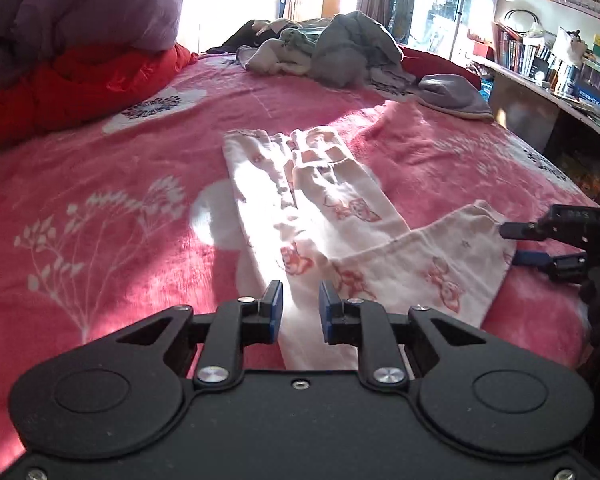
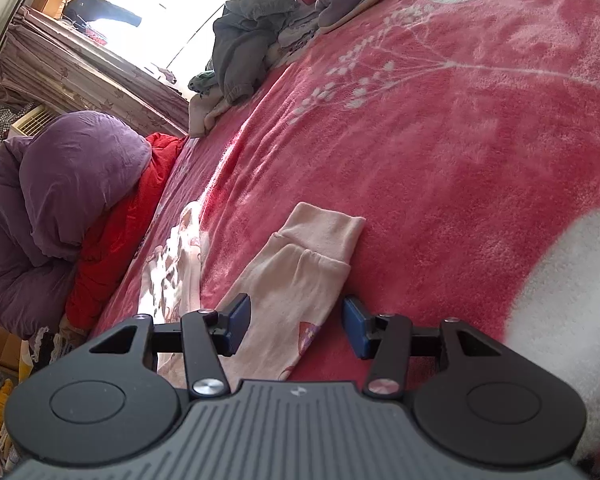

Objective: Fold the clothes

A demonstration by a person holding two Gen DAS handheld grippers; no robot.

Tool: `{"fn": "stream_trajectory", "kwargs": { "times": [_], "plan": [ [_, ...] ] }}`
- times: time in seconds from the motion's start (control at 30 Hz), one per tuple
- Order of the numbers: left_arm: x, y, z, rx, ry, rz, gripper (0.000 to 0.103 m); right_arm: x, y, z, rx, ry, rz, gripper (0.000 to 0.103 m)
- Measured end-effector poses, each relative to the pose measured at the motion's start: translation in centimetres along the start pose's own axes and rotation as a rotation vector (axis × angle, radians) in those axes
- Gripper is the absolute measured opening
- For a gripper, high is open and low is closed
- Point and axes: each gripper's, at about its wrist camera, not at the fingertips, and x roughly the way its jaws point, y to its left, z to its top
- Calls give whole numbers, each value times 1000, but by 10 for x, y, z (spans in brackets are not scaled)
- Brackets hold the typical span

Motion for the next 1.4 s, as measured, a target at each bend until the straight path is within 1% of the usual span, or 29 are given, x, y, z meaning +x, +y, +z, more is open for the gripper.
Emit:
{"fn": "stream_trajectory", "kwargs": {
  "times": [0.03,0.1,0.13,0.23,0.3,0.37,0.47,0.53,0.6,0.67,0.73,0.8,0.83,0.9,0.97,1.07,1.13,1.2,1.23,1.27,1.33,1.37,1.4],
  "plan": [
    [12,4,4,-11,12,0,17,0,-1,1,5,-1,2,51],
    [39,12,0,-33,114,-8,17,0,-3,3,12,-2,5,51],
    [39,15,0,-50,100,-12,17,1,-4,5,14,-4,5,51],
    [26,24,12,-118,14,-11,17,0,-6,10,12,-14,0,50],
    [28,31,26,-123,-28,6,17,-2,-6,15,3,-27,-9,51],
    [40,35,37,-105,-43,10,17,-2,-7,19,-4,-35,-17,51],
    [73,37,45,-81,-6,-9,17,1,-10,22,25,-27,-10,52],
    [91,40,44,-77,42,0,17,3,-10,22,25,-24,-11,53],
    [88,46,48,-99,-4,-17,17,4,-8,22,20,-23,-14,54],
    [87,51,55,-112,-36,-14,17,4,-7,22,13,-24,-17,54],
    [98,54,60,-105,-29,-26,17,7,-4,21,-7,-25,-26,54],
    [116,59,64,-100,2,-17,17,10,-1,20,-34,-28,-39,54],
    [118,61,67,-109,2,-20,17,11,0,20,-40,-30,-44,54],
    [114,64,77,-123,-27,-28,17,13,1,21,-43,-35,-49,54],
    [115,65,89,-116,-48,-39,17,15,0,22,-34,-37,-47,55],
    [138,68,101,-97,-9,-28,17,18,2,21,-47,-38,-53,55],
    [147,70,111,-78,8,-1,17,19,3,20,-61,-41,-58,55],
    [146,68,125,-51,-33,-1,17,19,3,20,-66,-43,-58,55],
    [152,68,132,-39,-29,14,17,19,3,20,-69,-45,-58,55],
    [159,69,136,-34,-14,23,17,19,3,19,-72,-46,-58,55],
    [179,74,142,-46,55,4,17,20,3,19,-80,-47,-60,55],
    [181,75,144,-36,66,8,17,20,3,19,-81,-48,-60,55],
    [175,74,146,-26,46,27,17,20,3,19,-80,-49,-60,55]
  ]
}}
